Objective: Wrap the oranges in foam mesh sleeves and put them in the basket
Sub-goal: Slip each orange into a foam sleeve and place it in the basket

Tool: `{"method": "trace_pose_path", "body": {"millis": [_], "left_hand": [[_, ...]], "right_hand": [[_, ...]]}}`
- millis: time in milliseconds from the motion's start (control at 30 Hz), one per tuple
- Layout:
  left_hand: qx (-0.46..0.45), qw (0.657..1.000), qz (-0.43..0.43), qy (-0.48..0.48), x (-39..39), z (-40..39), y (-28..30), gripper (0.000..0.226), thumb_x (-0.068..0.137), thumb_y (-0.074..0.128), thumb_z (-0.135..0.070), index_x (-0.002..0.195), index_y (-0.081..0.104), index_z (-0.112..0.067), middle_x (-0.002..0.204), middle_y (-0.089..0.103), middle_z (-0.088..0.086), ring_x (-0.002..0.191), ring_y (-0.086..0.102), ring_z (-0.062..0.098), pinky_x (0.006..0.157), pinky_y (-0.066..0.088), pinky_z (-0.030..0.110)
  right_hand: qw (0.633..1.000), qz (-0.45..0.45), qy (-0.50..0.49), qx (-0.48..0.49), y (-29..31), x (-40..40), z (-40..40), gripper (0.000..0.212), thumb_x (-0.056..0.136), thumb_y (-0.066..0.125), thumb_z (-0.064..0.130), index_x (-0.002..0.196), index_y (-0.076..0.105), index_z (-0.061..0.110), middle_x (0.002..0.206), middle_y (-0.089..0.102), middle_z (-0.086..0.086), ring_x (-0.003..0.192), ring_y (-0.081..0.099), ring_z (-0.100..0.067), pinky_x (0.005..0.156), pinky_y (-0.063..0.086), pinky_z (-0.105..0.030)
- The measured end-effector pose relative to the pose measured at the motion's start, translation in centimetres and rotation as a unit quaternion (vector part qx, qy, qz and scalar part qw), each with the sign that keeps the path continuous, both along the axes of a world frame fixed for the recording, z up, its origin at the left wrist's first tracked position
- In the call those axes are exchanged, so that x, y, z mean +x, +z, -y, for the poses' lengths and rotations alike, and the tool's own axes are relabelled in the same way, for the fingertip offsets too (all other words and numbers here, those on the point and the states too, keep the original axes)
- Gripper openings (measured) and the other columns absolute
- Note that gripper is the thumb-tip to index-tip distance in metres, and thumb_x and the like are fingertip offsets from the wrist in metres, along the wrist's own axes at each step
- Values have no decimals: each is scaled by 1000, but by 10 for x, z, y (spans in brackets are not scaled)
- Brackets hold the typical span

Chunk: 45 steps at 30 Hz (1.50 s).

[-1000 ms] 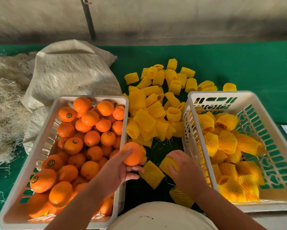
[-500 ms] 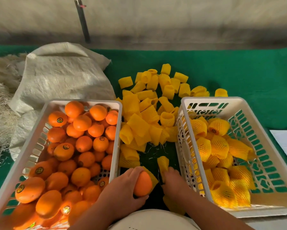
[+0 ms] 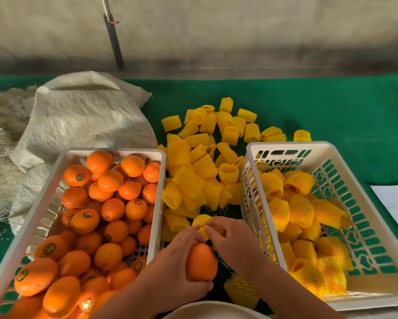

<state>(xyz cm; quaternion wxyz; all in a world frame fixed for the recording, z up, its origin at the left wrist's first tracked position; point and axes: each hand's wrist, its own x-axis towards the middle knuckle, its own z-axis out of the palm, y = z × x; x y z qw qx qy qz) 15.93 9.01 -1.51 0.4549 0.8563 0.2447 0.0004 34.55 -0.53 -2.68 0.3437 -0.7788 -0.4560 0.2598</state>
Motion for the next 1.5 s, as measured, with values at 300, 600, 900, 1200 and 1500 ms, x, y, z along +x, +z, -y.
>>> {"method": "trace_pose_path", "body": {"millis": [300, 600, 900, 1200, 1500], "left_hand": [[-17, 999, -34, 32, 8, 4, 20, 84, 69, 72, -75, 140, 29, -63, 130, 40, -44, 113, 55, 0, 89, 55, 22], [-250, 946, 34, 205, 9, -12, 41, 79, 65, 84, -54, 136, 55, -39, 119, 67, -3, 96, 75, 22, 72, 62, 29], [-614, 662, 193, 384, 19, -30, 51, 64, 80, 78, -32, 139, 53, -26, 123, 73, 20, 105, 73, 44, 67, 63, 40], [-617, 627, 223, 420, 31, -28, 55, 72, 75, 80, -30, 141, 53, -21, 126, 70, 24, 105, 72, 48, 74, 64, 51], [-372, 837, 170, 364, 30, -9, 41, 58, 74, 84, -49, 124, 63, -30, 108, 76, -10, 95, 77, 25, 90, 56, 38]], "right_hand": [[1000, 24, 13, -13, 16, 6, 1, 18, 97, 65, 50, 113, 62, 43, 77, 62, 17, 83, 63, 3, 61, 51, -15], [987, 83, 94, -101, 18, 11, 7, 47, 90, 61, 38, 132, 42, 46, 69, 59, 7, 61, 60, -15, 53, 52, -34], [979, 166, 116, 3, 27, -6, 10, 62, 85, 63, 0, 132, 43, 34, 148, 32, 4, 64, 51, -7, 48, 41, -20], [962, 195, 165, -99, 18, -18, 5, 64, 87, 63, 4, 143, 43, 30, 160, 14, -2, 78, 45, -7, 61, 34, -13], [998, -1, 66, -14, 19, -22, -2, 46, 91, 70, 25, 133, 54, 33, 137, 36, 15, 90, 59, -8, 72, 50, -21]]}}
